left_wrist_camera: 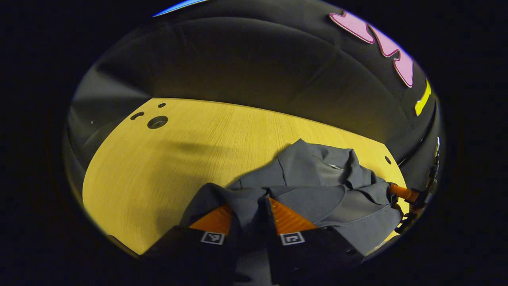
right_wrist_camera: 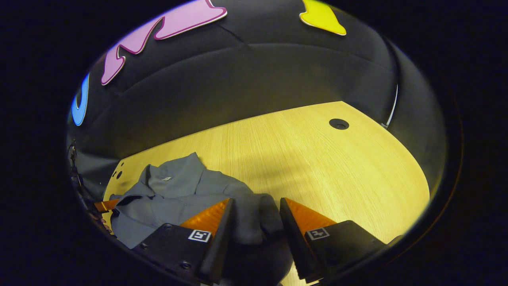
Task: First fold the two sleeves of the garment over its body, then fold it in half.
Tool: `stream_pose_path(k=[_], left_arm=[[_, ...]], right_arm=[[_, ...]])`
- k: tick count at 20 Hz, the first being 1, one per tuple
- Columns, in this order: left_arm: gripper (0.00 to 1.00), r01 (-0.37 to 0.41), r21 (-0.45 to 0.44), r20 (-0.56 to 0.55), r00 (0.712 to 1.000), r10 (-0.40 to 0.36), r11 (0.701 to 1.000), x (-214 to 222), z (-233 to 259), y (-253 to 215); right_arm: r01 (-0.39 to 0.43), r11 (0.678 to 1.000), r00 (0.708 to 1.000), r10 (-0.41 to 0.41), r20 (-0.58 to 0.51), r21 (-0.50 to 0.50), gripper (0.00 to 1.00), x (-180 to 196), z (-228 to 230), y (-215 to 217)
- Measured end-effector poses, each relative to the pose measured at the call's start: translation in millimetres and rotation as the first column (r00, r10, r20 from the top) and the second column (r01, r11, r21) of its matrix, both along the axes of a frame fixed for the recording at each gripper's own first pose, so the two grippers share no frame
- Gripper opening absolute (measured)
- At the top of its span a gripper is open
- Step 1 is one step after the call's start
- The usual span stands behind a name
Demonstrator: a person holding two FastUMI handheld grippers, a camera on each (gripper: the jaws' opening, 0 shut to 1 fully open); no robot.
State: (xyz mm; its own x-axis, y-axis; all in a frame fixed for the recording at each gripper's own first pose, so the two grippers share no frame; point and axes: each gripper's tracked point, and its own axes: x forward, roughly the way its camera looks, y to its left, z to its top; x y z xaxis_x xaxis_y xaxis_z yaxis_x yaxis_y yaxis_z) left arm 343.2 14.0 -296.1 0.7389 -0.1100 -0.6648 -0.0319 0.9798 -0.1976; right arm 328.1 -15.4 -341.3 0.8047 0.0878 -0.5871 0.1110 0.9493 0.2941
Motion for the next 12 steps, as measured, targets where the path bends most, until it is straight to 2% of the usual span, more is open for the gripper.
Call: stream_pose_path(k=[1,2,4,6,12], left_arm=[[0.5,0.001,0.009,0.005,1.0,-0.001,1.0,-2.8,4.8,0.0],[0.58,0.011,0.017,0.015,1.0,-0.011,1.0,-7.7,11.9,-2.2],[0.72,0.042,0.043,0.035,0.998,-0.043,0.998,-19.2,26.6,-2.9],[0.95,0.076,0.072,0.078,0.994,-0.081,0.995,-32.4,49.2,-4.3],[0.96,0.156,0.113,0.27,0.946,-0.181,0.981,-93.7,138.6,-17.5]], right_arm=[[0.003,1.0,1.0,-0.003,0.007,-0.004,0.66,-3.1,6.2,-2.2],[0.007,1.0,1.0,-0.006,0.019,-0.007,0.81,-6.9,14.9,-4.9],[0.014,1.0,0.999,-0.013,0.049,-0.007,0.92,-14.1,35.7,-8.7],[0.022,1.0,0.996,-0.022,0.087,0.001,0.92,-25.5,59.4,-11.0],[-0.036,0.998,0.966,0.046,0.254,-0.046,0.92,-83.1,143.9,5.7]])
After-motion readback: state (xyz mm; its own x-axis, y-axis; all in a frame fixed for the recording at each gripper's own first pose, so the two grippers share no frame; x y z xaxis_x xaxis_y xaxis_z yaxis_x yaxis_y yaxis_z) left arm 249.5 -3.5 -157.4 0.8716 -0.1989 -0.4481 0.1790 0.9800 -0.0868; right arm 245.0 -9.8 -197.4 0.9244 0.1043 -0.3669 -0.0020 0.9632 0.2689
